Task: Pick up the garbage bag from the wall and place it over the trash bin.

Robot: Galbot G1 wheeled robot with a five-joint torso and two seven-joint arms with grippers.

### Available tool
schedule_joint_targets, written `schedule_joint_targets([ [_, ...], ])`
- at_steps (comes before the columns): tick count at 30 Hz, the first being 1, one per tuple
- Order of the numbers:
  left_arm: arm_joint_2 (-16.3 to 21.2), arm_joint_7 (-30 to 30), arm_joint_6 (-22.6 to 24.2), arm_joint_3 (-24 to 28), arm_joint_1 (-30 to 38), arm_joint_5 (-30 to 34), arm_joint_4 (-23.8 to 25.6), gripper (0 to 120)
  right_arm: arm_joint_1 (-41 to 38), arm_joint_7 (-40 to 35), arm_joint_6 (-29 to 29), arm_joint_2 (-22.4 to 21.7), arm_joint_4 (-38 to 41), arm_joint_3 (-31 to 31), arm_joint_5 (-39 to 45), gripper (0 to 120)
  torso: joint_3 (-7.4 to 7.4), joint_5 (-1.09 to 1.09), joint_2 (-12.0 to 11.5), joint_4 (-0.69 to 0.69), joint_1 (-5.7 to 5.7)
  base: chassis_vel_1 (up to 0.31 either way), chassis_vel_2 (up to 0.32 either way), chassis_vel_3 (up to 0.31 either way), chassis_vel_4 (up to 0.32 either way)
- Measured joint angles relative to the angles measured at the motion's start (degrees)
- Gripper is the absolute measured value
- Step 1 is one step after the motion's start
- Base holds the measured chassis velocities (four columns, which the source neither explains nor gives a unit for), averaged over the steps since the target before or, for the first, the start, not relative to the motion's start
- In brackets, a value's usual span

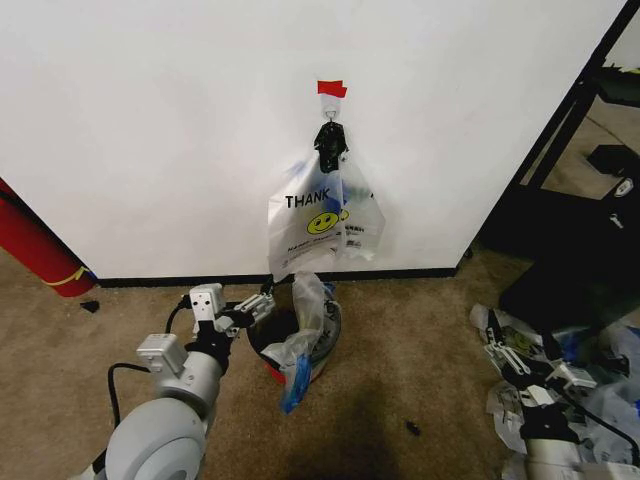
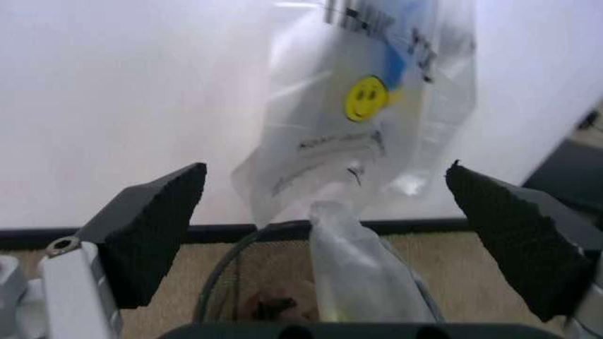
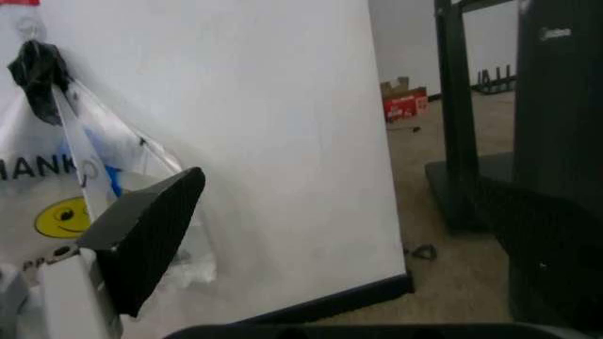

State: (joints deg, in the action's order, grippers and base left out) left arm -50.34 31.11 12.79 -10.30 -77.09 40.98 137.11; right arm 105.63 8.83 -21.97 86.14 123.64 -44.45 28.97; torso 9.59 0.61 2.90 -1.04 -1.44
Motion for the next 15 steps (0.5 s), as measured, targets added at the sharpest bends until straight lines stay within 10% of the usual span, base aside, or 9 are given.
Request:
schedule_joint_targets([
  [15, 12.9, -8.4, 12.8, 13.3, 9.9, -9.9, 1.1, 99, -0.7, -2.0, -2.8, -1.6, -2.8, -0.7, -0.4, 100, 0.00, -0.01, 0.0, 0.03, 0.00, 0.000, 0.000, 0.000, 0.000],
])
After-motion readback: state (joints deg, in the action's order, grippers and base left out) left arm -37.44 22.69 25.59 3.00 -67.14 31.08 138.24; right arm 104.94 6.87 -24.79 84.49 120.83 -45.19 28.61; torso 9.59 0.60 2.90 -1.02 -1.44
